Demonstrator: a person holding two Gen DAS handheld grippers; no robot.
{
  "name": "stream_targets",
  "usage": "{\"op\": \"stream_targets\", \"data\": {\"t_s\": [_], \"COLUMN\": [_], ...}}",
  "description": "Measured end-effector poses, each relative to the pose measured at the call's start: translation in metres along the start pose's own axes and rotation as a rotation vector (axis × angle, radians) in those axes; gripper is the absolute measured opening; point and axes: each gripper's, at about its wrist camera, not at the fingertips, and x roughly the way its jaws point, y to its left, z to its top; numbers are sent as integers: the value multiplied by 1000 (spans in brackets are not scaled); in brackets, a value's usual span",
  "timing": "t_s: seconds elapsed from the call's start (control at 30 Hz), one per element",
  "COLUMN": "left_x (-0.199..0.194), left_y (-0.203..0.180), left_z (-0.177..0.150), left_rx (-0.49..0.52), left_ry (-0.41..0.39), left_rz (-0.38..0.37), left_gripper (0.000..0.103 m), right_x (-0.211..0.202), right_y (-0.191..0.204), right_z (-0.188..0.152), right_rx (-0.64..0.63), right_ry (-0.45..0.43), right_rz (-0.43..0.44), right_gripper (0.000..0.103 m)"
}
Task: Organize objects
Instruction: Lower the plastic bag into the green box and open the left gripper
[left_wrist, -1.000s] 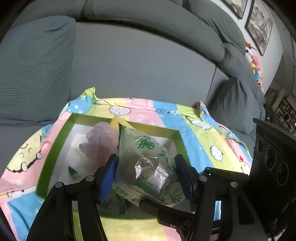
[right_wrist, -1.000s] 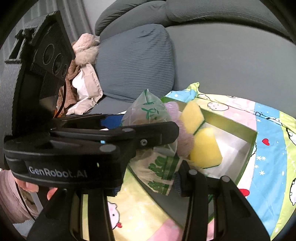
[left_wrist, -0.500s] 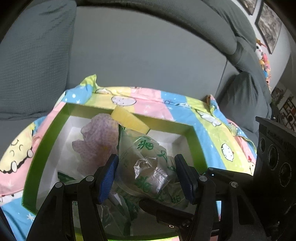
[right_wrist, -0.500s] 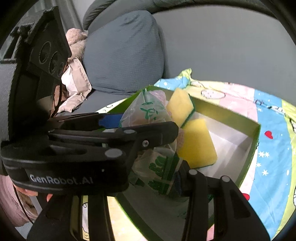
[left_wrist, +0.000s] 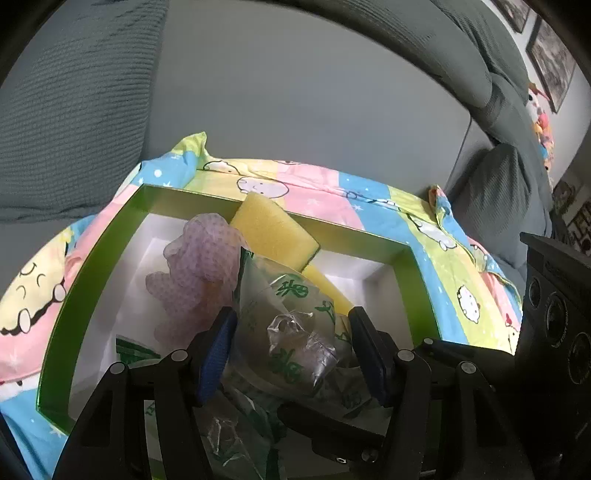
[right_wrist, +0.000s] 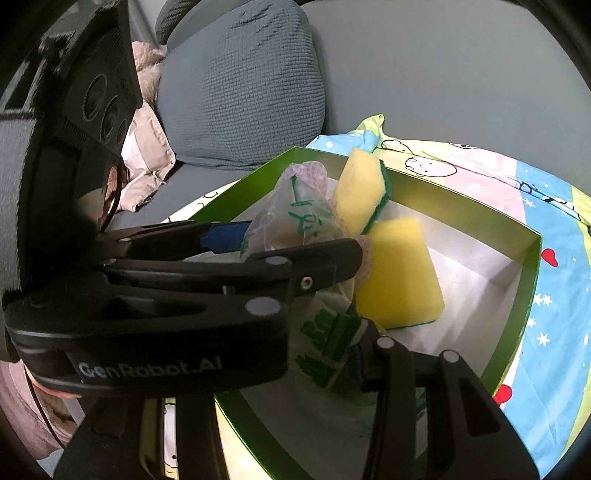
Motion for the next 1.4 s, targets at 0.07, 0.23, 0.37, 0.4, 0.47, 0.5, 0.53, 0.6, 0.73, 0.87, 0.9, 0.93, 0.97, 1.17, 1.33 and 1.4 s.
{"op": "stream_targets", "data": {"t_s": [0.07, 0.23, 0.37, 0.4, 0.47, 0.5, 0.53, 0.6, 0.73, 0.87, 0.9, 0.93, 0.97, 1.17, 1.33, 1.4], "left_x": [1, 3, 3, 4, 5, 5, 4, 3, 0, -2, -3, -4, -5, -18, -31, -34], "left_y": [1, 6, 10, 11, 12, 13, 12, 10, 4, -1, -1, -1, 0, 2, 9, 11], "left_z": [0, 0, -2, -2, -3, -4, -4, -4, -5, -7, -8, -9, -9, -11, -13, -14], "left_rx": [-1, -18, -36, -44, -53, -56, -56, -48, -22, -3, -2, -3, -6, -25, -56, -64], "left_ry": [1, 7, 9, 9, 12, 12, 12, 15, 20, 34, 37, 38, 37, 39, 27, 24], "left_rz": [6, 19, 34, 38, 46, 49, 53, 65, 95, 128, 143, 152, 153, 179, 203, 225], "left_gripper": [63, 63, 63, 63, 63, 63, 63, 63, 64, 74, 81, 82, 83, 83, 83, 83], "right_x": [0, 5, 8, 9, 10, 11, 11, 12, 10, 6, 3, 1, -3, -22, -33, -36], "right_y": [2, 8, 9, 9, 9, 9, 9, 9, 9, 12, 12, 12, 12, 11, 4, 3], "right_z": [-1, 0, 1, 1, 1, 1, 0, 1, 1, 0, 0, 0, -1, -3, -11, -13], "right_rx": [-5, -25, -20, -14, -2, 1, 0, 2, 15, -1, -2, -3, -5, 2, 44, 57], "right_ry": [4, 24, 36, 38, 40, 44, 45, 50, 54, 54, 53, 49, 46, 30, 22, 19], "right_rz": [-4, -22, -23, -20, -13, -12, -12, -11, -9, -33, -35, -41, -53, -104, -142, -156], "right_gripper": [44, 44, 44, 44, 44, 44, 45, 45, 46, 48, 50, 53, 54, 65, 68, 76]}}
